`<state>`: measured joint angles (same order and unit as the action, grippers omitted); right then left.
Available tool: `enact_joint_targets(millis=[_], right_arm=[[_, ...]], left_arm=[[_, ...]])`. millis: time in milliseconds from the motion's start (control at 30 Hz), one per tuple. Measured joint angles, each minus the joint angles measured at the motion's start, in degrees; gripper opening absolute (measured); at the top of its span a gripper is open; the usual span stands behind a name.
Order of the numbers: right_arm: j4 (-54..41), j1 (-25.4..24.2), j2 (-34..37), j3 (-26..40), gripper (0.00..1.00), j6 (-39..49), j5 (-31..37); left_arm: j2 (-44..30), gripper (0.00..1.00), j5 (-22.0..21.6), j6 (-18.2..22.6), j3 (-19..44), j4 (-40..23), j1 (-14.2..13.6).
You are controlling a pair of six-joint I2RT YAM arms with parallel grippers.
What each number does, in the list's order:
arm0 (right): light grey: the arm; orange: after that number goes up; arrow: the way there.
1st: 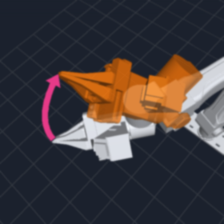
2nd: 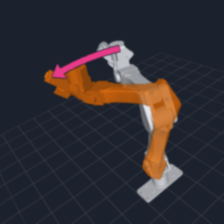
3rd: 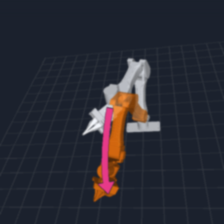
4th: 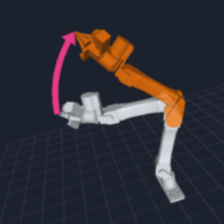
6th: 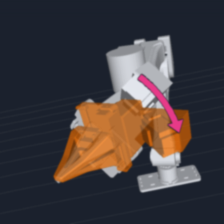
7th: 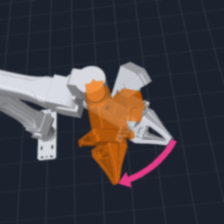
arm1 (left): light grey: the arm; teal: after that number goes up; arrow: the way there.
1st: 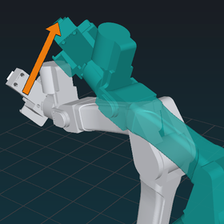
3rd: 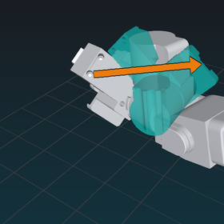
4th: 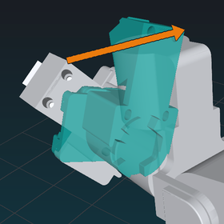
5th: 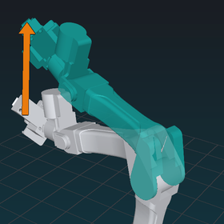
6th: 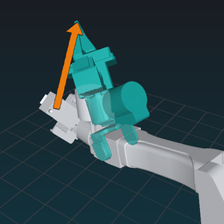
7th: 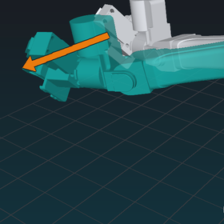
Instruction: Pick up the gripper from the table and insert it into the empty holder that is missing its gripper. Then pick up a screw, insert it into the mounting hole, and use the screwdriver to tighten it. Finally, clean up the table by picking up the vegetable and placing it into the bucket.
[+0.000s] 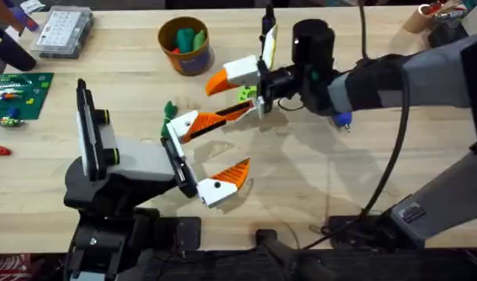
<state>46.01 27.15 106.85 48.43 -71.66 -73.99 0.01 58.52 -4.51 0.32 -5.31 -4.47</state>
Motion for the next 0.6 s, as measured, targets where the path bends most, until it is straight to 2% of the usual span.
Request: enact_joint_targets(millis=[400,600], right_arm=[[-0.2,-8.7,0.0,0.0,0.997,0.1,-2.6],[-0.2,-9.8,0.0,0.0,0.997,0.1,-3.4]], left_arm=[[0.0,0.986,0.3,0.0,0.0,0.0,0.0],[0.0,0.986,0.3,0.0,0.0,0.0,0.0]])
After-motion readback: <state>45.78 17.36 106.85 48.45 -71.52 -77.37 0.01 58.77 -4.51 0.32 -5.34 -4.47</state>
